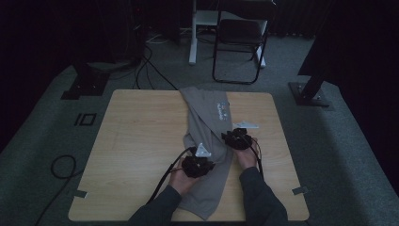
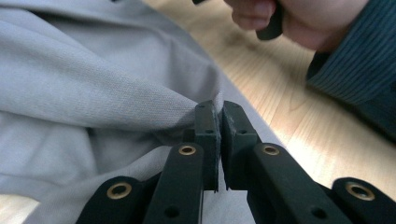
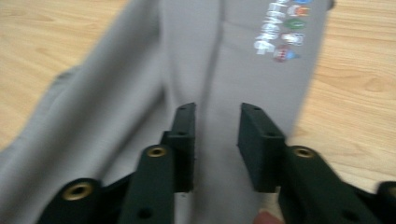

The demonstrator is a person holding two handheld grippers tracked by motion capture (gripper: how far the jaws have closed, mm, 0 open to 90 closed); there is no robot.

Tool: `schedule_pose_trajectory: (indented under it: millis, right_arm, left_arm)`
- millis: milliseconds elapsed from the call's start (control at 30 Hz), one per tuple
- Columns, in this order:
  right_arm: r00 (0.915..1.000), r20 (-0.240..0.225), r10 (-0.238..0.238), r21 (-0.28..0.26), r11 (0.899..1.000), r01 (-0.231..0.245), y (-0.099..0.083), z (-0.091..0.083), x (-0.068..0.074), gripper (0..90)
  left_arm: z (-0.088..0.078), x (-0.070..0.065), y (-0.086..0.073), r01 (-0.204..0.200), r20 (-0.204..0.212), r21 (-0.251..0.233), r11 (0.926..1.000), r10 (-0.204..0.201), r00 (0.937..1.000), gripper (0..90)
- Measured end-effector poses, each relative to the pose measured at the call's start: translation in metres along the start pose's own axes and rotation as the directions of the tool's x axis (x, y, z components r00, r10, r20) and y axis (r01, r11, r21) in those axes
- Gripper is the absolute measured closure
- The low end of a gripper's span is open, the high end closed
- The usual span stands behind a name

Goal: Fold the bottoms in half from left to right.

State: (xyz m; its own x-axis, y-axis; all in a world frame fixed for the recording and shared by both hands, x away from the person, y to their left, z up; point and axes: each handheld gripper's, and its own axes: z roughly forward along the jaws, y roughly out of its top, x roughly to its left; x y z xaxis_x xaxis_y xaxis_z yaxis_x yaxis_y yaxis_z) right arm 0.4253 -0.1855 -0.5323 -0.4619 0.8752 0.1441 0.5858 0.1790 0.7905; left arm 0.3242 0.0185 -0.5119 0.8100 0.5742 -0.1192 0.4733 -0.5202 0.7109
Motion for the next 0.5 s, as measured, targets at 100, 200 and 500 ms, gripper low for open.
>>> schedule_pose_trajectory:
  millis: [100,200,500]
  right_arm:
    - [0.9992,-0.012,-0.037,0.012,0.999,0.037,-0.001,0.000,0.006,58.1]
    - [0.9957,0.016,-0.091,0.077,0.993,0.089,-0.005,0.005,0.014,56.2]
    - [0.9871,0.075,-0.141,0.003,0.990,0.141,0.000,-0.013,0.019,90.0]
  left_arm:
    - [0.004,-0.001,-0.001,0.005,-0.007,0.000,1.0000,-0.005,1.0000,85.6]
    - [0.003,0.002,-0.003,0.020,-0.005,-0.006,0.9998,-0.020,0.9998,85.3]
    - [-0.011,0.003,-0.007,0.002,0.062,-0.034,0.9994,0.000,0.9981,64.6]
